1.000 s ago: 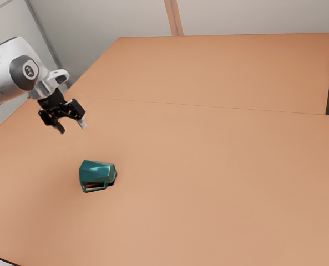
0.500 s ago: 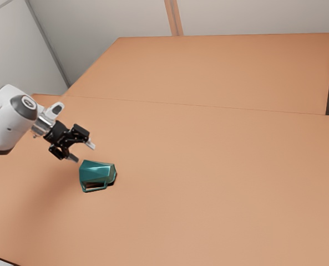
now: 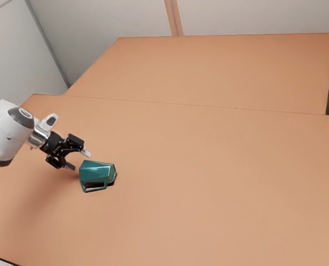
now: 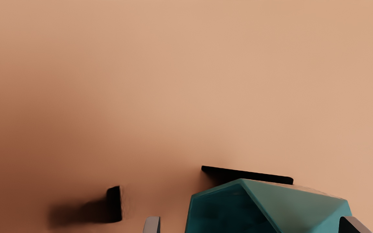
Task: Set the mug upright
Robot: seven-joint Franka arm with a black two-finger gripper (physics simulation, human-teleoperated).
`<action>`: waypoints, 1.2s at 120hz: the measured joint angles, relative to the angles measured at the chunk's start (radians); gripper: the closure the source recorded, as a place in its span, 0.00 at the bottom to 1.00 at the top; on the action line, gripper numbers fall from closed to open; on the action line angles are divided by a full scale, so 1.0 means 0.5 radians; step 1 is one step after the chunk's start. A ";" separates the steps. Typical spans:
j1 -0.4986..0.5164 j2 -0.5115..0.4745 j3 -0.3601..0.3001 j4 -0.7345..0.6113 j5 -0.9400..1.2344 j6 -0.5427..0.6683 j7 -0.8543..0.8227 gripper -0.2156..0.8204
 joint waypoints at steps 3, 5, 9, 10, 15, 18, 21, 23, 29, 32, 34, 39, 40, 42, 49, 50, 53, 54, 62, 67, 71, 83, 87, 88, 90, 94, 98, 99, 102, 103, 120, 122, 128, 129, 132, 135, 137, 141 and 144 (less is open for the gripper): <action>0.006 0.007 0.000 0.002 -0.017 -0.005 0.016 0.21; 0.008 0.016 -0.001 0.005 -0.028 -0.011 0.026 0.21; 0.015 0.036 -0.001 0.009 -0.054 -0.023 0.048 0.21; 0.017 0.040 -0.001 0.009 -0.062 -0.026 0.054 0.21; 0.025 0.059 -0.003 0.017 -0.094 -0.044 0.082 0.21; 0.028 0.066 -0.003 0.021 -0.109 -0.056 0.099 0.21; 0.035 0.074 -0.004 0.024 -0.122 -0.070 0.114 0.21; 0.040 0.078 -0.005 0.026 -0.130 -0.079 0.125 0.21; 0.061 0.085 -0.009 0.034 -0.158 -0.110 0.158 0.21; 0.067 0.088 -0.011 0.043 -0.172 -0.127 0.174 0.21; 0.070 0.089 -0.012 0.047 -0.181 -0.138 0.185 0.21; 0.075 0.090 -0.016 0.053 -0.202 -0.163 0.212 0.21; 0.075 0.090 -0.017 0.054 -0.206 -0.168 0.217 0.21; 0.075 0.090 -0.019 0.055 -0.214 -0.177 0.226 0.21; 0.076 0.091 -0.023 0.057 -0.245 -0.209 0.259 0.21; 0.076 0.091 -0.024 0.057 -0.251 -0.213 0.264 0.21; 0.076 0.094 -0.025 0.058 -0.265 -0.225 0.277 0.21; 0.075 0.095 -0.026 0.057 -0.269 -0.229 0.281 0.21; 0.074 0.101 -0.030 0.055 -0.298 -0.253 0.313 0.21; 0.073 0.102 -0.031 0.052 -0.315 -0.267 0.331 0.22; 0.073 0.103 -0.032 0.050 -0.327 -0.276 0.345 0.24; 0.060 0.103 -0.037 0.047 -0.362 -0.300 0.381 0.28; 0.054 0.104 -0.039 0.047 -0.373 -0.307 0.392 0.29; 0.053 0.104 -0.040 0.047 -0.376 -0.308 0.395 0.30; 0.051 0.104 -0.043 0.047 -0.380 -0.311 0.400 0.30; 0.049 0.109 -0.050 0.047 -0.389 -0.316 0.410 0.31; 0.048 0.115 -0.059 0.047 -0.402 -0.320 0.420 0.32; 0.047 0.116 -0.061 0.046 -0.405 -0.321 0.422 0.32; 0.045 0.118 -0.065 0.046 -0.414 -0.324 0.429 0.33; 0.045 0.119 -0.066 0.046 -0.417 -0.325 0.431 0.34; 0.060 0.116 -0.071 0.051 -0.444 -0.341 0.465 0.54; 0.062 0.112 -0.071 0.055 -0.446 -0.345 0.468 0.56; 0.069 0.103 -0.068 0.072 -0.451 -0.363 0.480 0.61; 0.070 0.102 -0.068 0.074 -0.451 -0.366 0.482 0.62; 0.071 0.098 -0.068 0.079 -0.453 -0.374 0.488 0.64; 0.071 0.095 -0.068 0.082 -0.455 -0.382 0.493 0.66; 0.071 0.093 -0.068 0.083 -0.457 -0.388 0.496 0.68; 0.069 0.091 -0.068 0.084 -0.462 -0.400 0.503 0.70; 0.068 0.090 -0.069 0.085 -0.466 -0.407 0.508 0.72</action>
